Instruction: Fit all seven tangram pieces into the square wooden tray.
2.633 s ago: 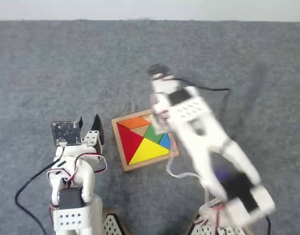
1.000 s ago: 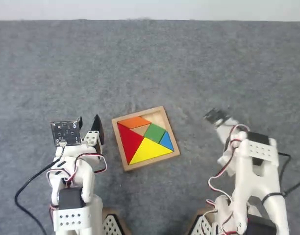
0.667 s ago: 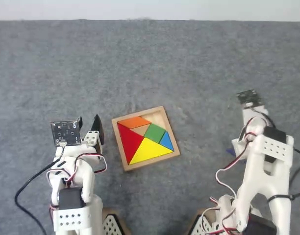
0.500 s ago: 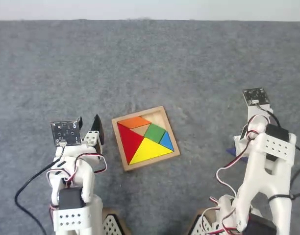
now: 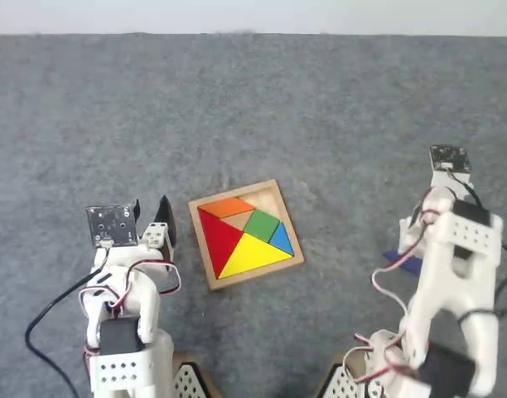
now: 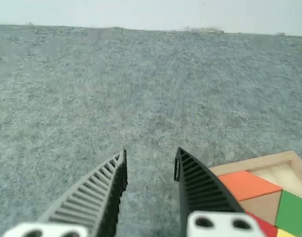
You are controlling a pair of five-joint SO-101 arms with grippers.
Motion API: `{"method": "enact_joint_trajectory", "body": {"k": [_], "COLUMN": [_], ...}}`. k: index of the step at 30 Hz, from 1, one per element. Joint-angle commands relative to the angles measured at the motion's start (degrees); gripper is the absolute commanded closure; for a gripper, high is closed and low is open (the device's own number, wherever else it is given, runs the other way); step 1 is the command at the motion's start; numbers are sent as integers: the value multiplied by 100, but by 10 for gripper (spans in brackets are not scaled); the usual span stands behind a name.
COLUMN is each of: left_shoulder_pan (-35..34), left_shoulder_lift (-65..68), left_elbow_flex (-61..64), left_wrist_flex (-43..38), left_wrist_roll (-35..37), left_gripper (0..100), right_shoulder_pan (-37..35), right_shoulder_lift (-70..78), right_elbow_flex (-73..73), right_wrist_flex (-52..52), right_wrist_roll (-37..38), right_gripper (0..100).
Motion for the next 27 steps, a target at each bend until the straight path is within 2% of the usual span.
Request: {"method": "enact_joint_trajectory", "body": {"k": [1,6,9,14,19,27], "left_shoulder_pan": [35,26,26,0,0,0], "left_shoulder_lift": [-88,-88,-88,-88,-97,-97], "left_elbow_flex": [-48,-48,-48,-48,-48,-48], "left_wrist_flex": [158,211,457,712,695,686], "left_wrist_roll": [-79,-79,-149,-695,-738,-747], "left_gripper": [848,848,847,848,848,848], "right_shoulder_pan": [-365,312,251,171,110,-488], "right_shoulder_lift": [664,1270,1736,2519,2941,3213], "right_elbow_flex": [-598,-1073,-1152,-1662,-2004,-2013], "right_wrist_flex": [462,549,505,549,497,523], "right_wrist_roll": [-2040,-4281,-5178,-5231,-5240,-5240], "right_gripper": [863,832,790,779,779,779]}}
